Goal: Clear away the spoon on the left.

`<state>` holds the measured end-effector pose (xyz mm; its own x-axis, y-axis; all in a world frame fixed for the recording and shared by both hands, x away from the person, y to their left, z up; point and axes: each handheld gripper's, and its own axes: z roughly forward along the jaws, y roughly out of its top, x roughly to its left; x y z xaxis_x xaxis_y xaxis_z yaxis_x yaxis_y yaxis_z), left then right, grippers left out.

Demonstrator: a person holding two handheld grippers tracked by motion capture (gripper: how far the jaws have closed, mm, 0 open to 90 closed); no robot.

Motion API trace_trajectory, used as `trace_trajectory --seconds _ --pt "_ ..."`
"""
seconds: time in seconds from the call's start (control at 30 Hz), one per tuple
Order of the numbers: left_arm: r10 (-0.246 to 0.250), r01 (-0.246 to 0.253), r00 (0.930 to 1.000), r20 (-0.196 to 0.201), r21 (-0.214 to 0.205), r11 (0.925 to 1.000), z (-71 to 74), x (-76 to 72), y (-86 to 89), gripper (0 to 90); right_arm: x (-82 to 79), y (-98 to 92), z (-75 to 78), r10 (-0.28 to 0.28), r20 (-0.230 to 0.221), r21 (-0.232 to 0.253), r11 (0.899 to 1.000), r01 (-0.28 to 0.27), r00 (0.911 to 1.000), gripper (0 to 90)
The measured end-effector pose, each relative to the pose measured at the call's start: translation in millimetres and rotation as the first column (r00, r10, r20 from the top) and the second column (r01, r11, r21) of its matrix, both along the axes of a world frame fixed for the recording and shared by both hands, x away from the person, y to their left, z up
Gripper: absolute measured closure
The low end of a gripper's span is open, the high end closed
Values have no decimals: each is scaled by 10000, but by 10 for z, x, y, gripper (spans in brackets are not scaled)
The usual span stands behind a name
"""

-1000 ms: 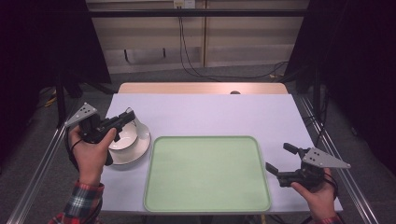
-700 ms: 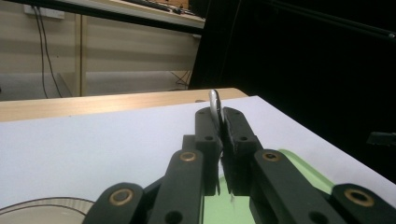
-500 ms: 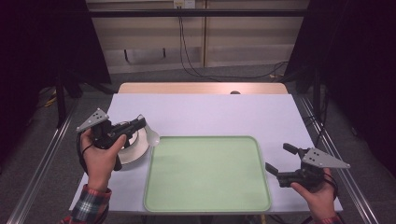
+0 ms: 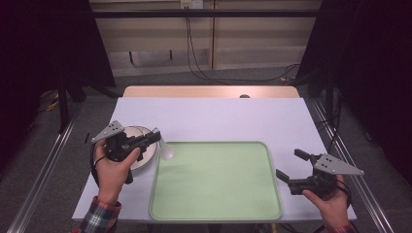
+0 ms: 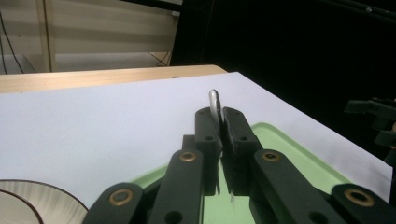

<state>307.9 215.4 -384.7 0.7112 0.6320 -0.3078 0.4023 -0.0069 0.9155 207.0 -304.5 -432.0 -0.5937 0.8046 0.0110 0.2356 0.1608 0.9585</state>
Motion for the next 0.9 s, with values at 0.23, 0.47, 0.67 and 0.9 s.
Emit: trace_trajectory --seconds 0.23,0.47,0.67,0.9 --pt "-281 281 9995 -149 14 9996 -81 -47 -48 856 -2 -1 0 15 13 12 10000 -15 10000 33" --pt "-718 717 9969 -312 -54 9974 -174 -79 -88 856 -1 0 0 3 5 11 10000 -3 10000 33" --pt "-988 993 9941 -453 74 9950 -238 -104 -120 856 -2 2 -1 19 10 0 10000 -19 10000 33" --pt "-1141 1151 9918 -571 140 9933 -278 -136 -158 856 -3 5 -2 1 -17 -1 10000 -1 10000 33"
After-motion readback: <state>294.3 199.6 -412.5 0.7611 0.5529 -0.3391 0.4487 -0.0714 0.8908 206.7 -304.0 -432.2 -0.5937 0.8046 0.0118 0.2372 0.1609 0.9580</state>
